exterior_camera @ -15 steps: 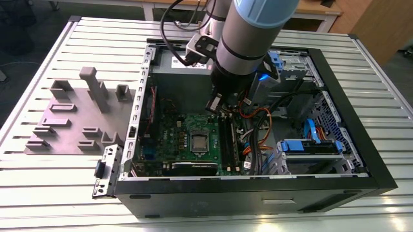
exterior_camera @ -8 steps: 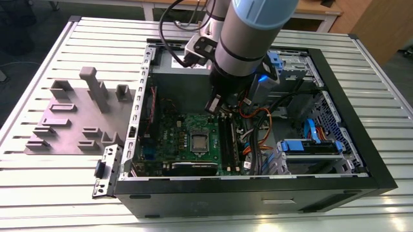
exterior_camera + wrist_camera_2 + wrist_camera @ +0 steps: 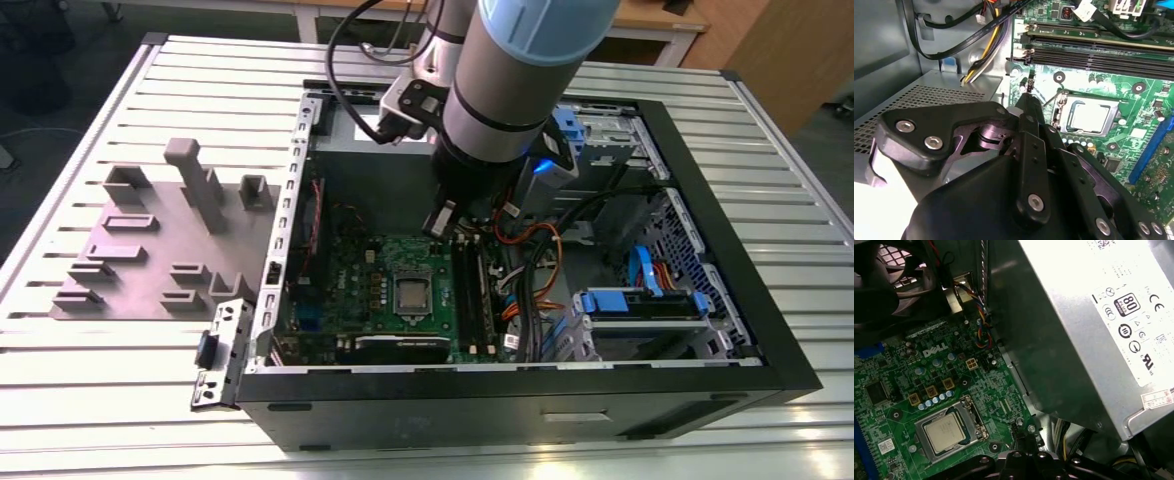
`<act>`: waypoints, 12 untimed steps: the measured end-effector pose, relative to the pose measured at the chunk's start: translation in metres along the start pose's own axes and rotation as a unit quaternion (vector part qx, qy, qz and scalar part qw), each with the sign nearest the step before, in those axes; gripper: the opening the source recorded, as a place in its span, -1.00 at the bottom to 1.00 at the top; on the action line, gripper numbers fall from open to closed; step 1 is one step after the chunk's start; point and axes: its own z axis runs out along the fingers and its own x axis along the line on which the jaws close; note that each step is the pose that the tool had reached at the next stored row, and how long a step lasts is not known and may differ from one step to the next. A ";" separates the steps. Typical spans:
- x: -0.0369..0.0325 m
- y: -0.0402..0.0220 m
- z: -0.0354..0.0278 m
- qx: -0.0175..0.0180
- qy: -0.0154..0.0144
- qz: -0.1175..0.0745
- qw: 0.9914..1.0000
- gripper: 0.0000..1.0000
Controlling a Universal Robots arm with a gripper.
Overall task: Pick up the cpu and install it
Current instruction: 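Install the first cpu locking lever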
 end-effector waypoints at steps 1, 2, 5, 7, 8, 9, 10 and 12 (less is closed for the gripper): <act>0.0004 0.0000 -0.0003 0.000 0.000 0.000 1.000 -0.79; 0.0006 0.0000 -0.0006 0.001 0.001 0.000 1.000 -0.79; 0.0013 -0.0002 -0.0011 0.004 0.007 0.001 1.000 -0.79; 0.0016 -0.0003 -0.0016 0.006 0.011 0.001 1.000 -0.79; 0.0018 -0.0003 -0.0018 0.007 0.013 0.001 1.000 -0.79; 0.0019 -0.0004 -0.0022 0.008 0.015 0.001 1.000 -0.79; 0.0020 -0.0004 -0.0027 0.009 0.017 0.001 1.000 -0.79; 0.0023 -0.0004 -0.0040 0.011 0.021 0.002 1.000 -0.79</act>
